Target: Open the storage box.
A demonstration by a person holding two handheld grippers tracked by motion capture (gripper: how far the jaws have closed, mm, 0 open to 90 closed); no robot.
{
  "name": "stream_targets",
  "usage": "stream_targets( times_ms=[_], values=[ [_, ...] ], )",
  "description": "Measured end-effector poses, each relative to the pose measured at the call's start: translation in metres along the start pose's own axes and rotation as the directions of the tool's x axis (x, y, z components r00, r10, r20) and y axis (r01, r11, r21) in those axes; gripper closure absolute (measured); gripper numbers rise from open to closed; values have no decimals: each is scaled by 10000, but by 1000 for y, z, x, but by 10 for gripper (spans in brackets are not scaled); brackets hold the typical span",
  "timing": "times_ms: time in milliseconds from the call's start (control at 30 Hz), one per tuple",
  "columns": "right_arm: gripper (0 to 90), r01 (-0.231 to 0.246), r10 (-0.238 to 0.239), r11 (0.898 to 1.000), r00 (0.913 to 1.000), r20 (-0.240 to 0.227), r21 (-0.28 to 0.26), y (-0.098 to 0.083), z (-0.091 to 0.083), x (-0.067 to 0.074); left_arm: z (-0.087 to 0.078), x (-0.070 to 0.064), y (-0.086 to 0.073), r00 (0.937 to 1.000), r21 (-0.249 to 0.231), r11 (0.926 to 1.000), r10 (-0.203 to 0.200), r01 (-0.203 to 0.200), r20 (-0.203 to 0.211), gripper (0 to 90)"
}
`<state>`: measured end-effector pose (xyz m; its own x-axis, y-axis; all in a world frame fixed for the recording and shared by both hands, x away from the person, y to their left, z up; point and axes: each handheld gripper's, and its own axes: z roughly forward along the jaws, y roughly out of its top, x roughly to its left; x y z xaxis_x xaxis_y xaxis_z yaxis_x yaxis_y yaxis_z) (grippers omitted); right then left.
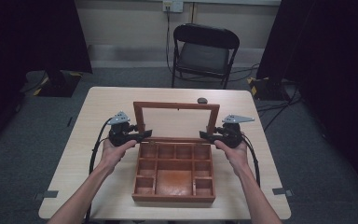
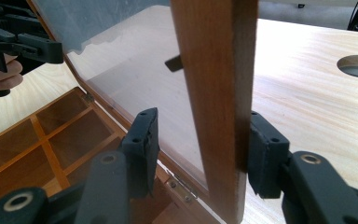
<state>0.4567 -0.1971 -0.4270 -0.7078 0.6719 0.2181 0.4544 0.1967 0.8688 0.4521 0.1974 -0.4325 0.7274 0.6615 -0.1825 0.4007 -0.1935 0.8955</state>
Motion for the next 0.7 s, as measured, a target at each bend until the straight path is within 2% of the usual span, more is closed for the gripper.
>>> stream_targets(
  times_ms=[67,200,467,700],
  values=[
    [515,21,-21,10000,10000,30,8,0,1,-1,1,0,0,9999,-68,9999,-102,102,9,509],
    [515,-16,16,10000,10000,41,-30,-1,2,-1,3,1,-2,10000,83,10000,20,-20,-56,509],
    [528,4,1,9999,9993,367,-145,-1,6,-3,10,8,-9,9995,257,9992,-317,315,72,498],
    [531,-77,89,9997,9987,494,-237,-1,9,-6,12,10,-9,9995,355,9989,-314,315,-24,520]
  ],
)
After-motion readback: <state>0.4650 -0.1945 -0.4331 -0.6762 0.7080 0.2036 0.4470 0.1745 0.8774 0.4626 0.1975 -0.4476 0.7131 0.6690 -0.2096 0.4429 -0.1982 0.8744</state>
